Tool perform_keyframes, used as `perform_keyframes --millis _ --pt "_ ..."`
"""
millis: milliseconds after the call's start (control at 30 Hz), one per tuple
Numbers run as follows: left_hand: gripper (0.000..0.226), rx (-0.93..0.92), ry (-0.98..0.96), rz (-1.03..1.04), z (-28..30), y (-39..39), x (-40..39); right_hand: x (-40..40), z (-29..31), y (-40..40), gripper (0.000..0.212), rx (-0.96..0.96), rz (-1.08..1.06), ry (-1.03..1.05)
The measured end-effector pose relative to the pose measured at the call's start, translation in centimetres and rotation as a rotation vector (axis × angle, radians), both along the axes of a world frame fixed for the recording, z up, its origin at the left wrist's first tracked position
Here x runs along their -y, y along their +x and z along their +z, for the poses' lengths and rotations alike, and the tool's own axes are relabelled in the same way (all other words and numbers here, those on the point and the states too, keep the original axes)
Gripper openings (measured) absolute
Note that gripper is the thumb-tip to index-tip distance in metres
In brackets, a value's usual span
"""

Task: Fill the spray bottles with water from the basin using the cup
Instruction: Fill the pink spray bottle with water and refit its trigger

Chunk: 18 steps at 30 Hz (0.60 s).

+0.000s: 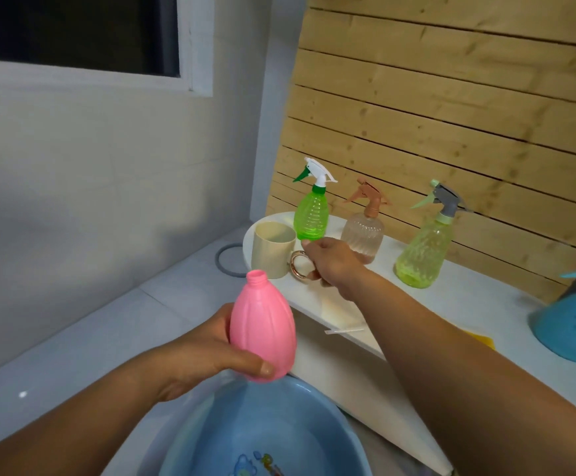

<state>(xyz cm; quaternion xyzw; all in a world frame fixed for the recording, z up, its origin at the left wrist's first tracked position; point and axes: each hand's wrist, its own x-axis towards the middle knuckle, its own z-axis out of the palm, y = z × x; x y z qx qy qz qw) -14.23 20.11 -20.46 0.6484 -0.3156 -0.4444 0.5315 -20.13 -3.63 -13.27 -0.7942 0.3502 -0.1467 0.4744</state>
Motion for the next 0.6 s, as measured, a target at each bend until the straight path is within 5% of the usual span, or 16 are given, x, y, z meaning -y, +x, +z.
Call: perform_keyframes --millis 167,367,600 --pt "0.112 0.084 -0.001 0.025 -0.7 0.6 -0.8 -0.6 -0.6 1.4 0.027 -0.1 -0.014 0.044" --pt "0.109 0.142 0.018 -0.034 -1.0 0.5 -2.4 -2.2 0.6 -0.3 0.033 0.014 -0.085 0.132" --pt "0.107 0.193 -0.006 -0.084 -1.3 0.0 -4.6 -6.6 2.4 -3.7 0.035 -0.02 0.035 -0.227"
